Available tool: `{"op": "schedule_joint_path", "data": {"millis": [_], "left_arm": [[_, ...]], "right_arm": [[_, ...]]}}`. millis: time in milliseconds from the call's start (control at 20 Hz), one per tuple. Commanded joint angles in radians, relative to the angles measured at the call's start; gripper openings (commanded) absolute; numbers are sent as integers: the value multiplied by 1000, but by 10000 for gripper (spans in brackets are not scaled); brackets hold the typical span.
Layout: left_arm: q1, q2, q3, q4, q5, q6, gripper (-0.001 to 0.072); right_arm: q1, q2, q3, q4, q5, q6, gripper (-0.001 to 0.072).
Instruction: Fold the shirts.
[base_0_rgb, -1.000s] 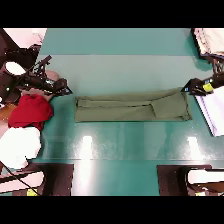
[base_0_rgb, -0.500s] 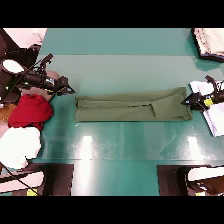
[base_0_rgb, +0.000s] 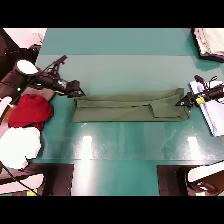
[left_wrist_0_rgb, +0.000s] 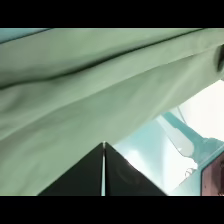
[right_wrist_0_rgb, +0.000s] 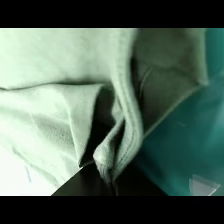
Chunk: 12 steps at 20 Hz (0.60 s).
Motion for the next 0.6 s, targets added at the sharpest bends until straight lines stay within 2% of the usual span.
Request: {"op": "schedule_joint_path", "data": {"millis": [0, 200, 400, 550], "left_arm": [[-108, -33, 2, 2, 117, -34, 21], [-259, -216, 110, -5, 127, -33, 21], [-399, -437, 352, -20, 125, -34, 21], [-465, -555, 489, -19, 127, -58, 21]], "right_arm": [[12, 42, 7, 9, 54, -22, 23], [26, 197, 8, 17, 83, 53, 21], [82, 330, 8, 228, 124, 142, 20], [181, 386, 44, 266, 128, 184, 20]]}}
